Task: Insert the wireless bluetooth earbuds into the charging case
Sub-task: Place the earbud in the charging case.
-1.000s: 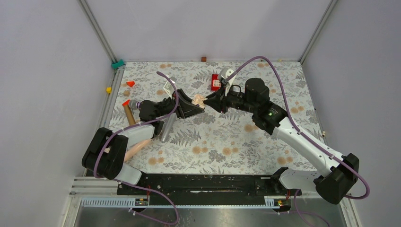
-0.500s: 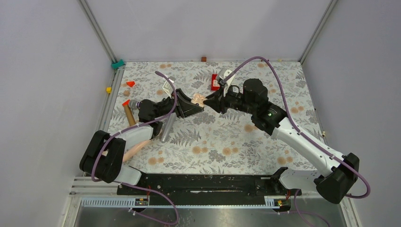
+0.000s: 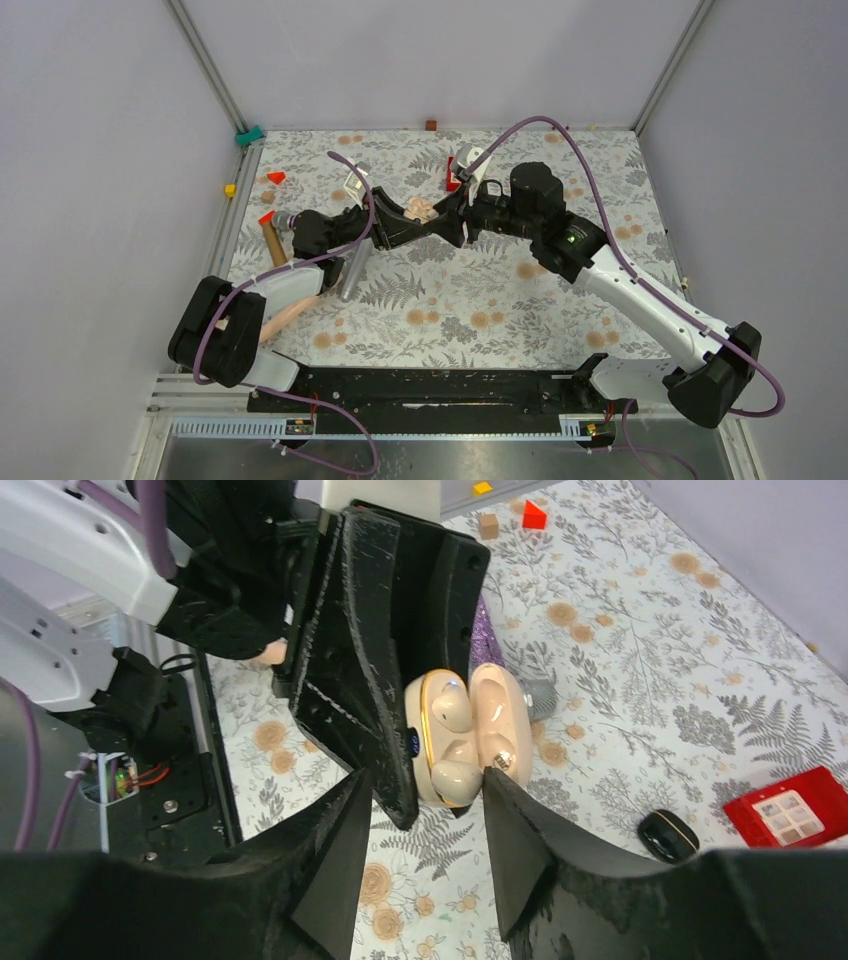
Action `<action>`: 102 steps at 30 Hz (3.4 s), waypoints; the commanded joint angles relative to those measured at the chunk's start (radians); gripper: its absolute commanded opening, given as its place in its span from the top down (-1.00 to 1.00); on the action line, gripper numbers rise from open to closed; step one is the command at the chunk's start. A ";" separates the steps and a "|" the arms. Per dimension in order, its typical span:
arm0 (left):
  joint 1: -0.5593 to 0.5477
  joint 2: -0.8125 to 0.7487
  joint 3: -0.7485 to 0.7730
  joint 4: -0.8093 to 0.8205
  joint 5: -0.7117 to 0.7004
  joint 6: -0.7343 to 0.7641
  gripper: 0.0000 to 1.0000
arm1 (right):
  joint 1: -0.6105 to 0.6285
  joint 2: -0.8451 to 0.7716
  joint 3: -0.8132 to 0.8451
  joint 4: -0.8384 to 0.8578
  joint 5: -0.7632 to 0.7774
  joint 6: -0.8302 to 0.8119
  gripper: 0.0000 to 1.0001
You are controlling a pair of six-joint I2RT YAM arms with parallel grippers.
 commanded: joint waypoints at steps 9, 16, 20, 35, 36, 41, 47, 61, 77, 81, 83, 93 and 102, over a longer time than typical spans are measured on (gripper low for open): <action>0.013 -0.028 -0.007 0.145 -0.062 0.009 1.00 | 0.027 -0.009 0.086 -0.091 -0.105 0.007 -0.21; 0.011 -0.037 -0.009 0.174 -0.039 0.007 1.00 | 0.027 -0.021 0.107 -0.117 -0.026 -0.015 -0.29; 0.000 -0.041 -0.011 0.177 -0.028 0.017 1.00 | 0.017 -0.030 0.116 -0.127 -0.018 -0.030 -0.30; -0.068 -0.078 -0.002 0.187 0.097 0.094 1.00 | -0.037 -0.080 0.298 -0.378 -0.074 -0.258 -0.21; -0.073 -0.077 0.000 0.188 0.109 0.095 1.00 | -0.036 -0.081 0.306 -0.407 -0.100 -0.298 -0.22; -0.104 -0.062 0.017 0.188 0.157 0.099 1.00 | -0.030 -0.097 0.312 -0.535 -0.216 -0.493 -0.15; -0.122 -0.046 0.029 0.188 0.184 0.092 1.00 | -0.026 -0.111 0.298 -0.638 -0.393 -0.677 -0.05; -0.176 0.002 0.043 0.186 0.217 0.083 1.00 | 0.020 0.014 0.389 -0.726 -0.406 -0.771 0.04; -0.180 -0.004 0.042 0.186 0.225 0.082 1.00 | 0.051 0.036 0.388 -0.791 -0.318 -0.874 0.14; -0.181 -0.005 0.041 0.186 0.227 0.083 1.00 | 0.053 0.043 0.386 -0.776 -0.305 -0.861 0.17; -0.181 -0.004 0.041 0.186 0.226 0.085 1.00 | 0.054 0.047 0.386 -0.767 -0.300 -0.855 0.21; -0.183 -0.002 0.043 0.186 0.226 0.084 1.00 | 0.059 0.060 0.381 -0.756 -0.287 -0.847 0.39; -0.182 -0.014 0.041 0.187 0.225 0.095 1.00 | 0.059 0.019 0.332 -0.695 -0.248 -0.809 0.62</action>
